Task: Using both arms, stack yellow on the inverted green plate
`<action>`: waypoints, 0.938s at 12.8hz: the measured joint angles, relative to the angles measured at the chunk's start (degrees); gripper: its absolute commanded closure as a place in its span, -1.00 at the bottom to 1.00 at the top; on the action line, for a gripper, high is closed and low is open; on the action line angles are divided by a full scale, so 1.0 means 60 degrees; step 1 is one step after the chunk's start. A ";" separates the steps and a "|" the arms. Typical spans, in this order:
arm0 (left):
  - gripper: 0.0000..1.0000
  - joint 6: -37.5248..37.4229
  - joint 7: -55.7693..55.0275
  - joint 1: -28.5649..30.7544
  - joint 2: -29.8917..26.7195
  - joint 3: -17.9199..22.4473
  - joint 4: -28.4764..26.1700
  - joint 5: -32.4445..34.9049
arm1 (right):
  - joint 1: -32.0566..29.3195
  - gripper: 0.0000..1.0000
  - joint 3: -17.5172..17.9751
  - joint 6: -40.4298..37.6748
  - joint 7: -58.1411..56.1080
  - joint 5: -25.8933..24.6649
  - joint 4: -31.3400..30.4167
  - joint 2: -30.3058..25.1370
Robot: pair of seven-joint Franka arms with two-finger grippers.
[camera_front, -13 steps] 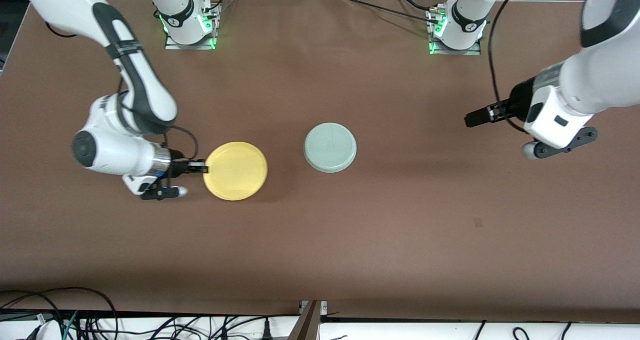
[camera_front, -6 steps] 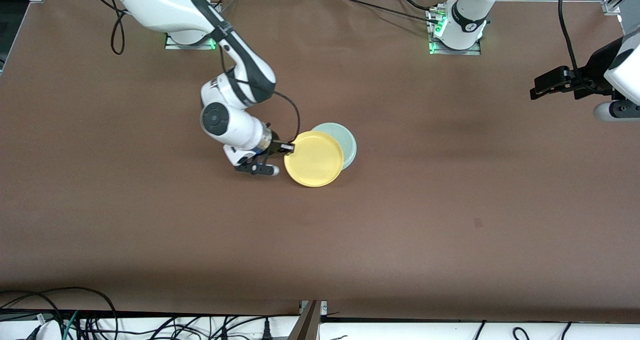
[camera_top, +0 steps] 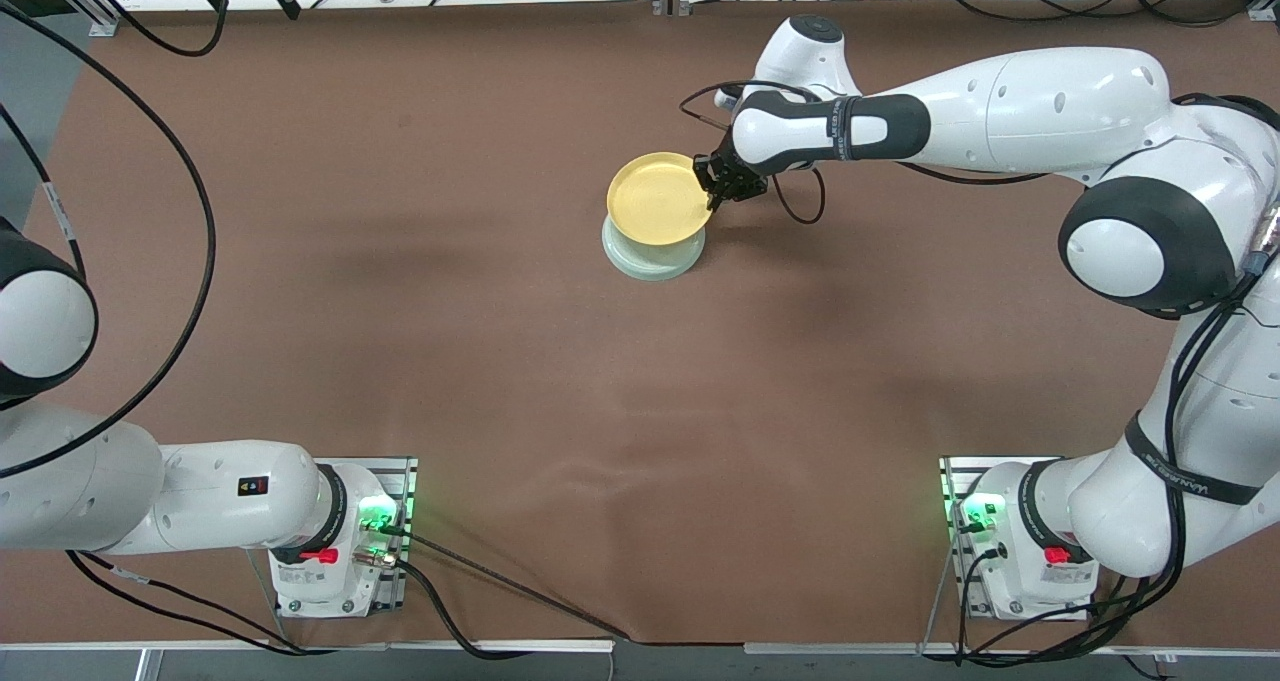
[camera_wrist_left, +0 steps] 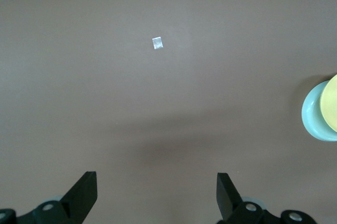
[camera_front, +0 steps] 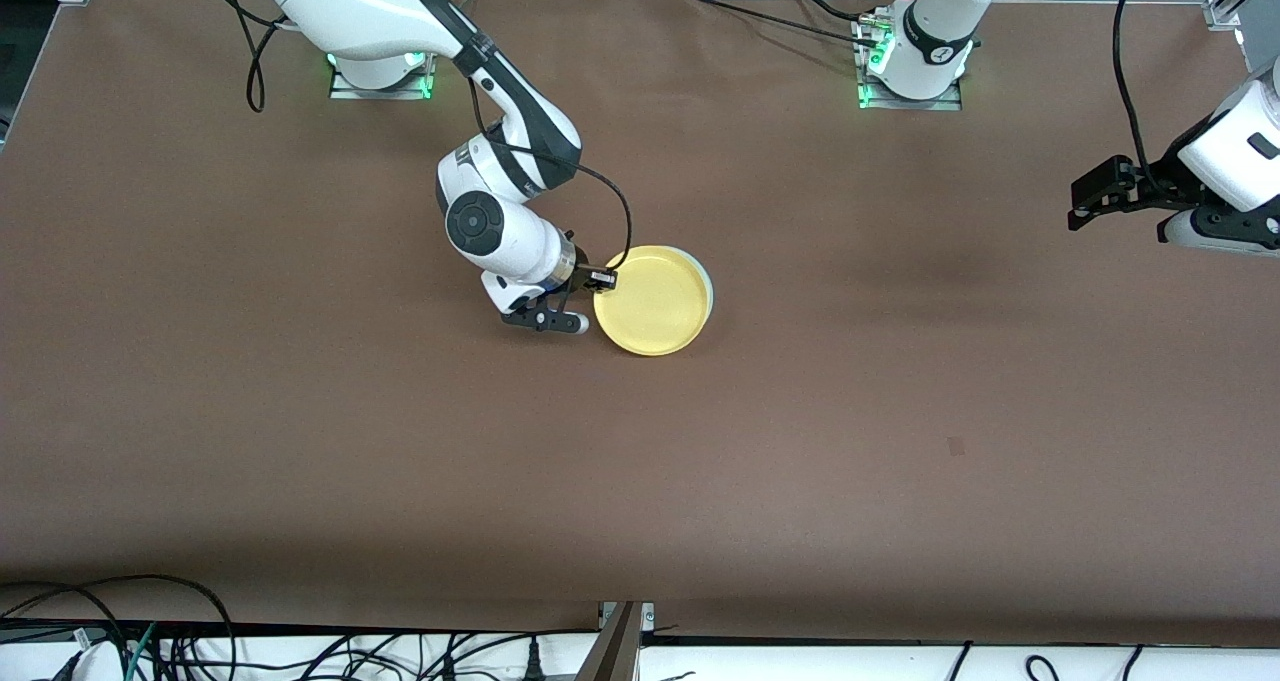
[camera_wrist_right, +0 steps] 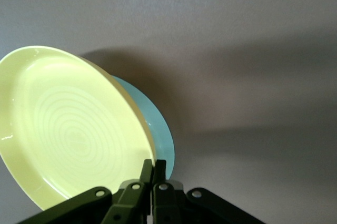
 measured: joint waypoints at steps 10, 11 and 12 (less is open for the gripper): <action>-1.00 -0.0128 0.0052 0.0028 -0.0152 -0.0064 0.0149 0.0000 | 0.0373 1.00 -0.0028 0.0073 0.0000 0.0000 -0.0172 0.0189; -1.00 -0.0369 0.0052 0.0028 -0.0154 -0.0064 0.0231 0.0000 | 0.0373 0.21 -0.0029 0.0091 0.0000 0.0000 -0.0177 0.0208; -1.00 -0.0595 0.0052 0.0028 -0.0154 -0.0064 0.0293 0.0000 | 0.0374 -0.94 -0.0031 0.0114 0.0000 0.0000 -0.0178 0.0233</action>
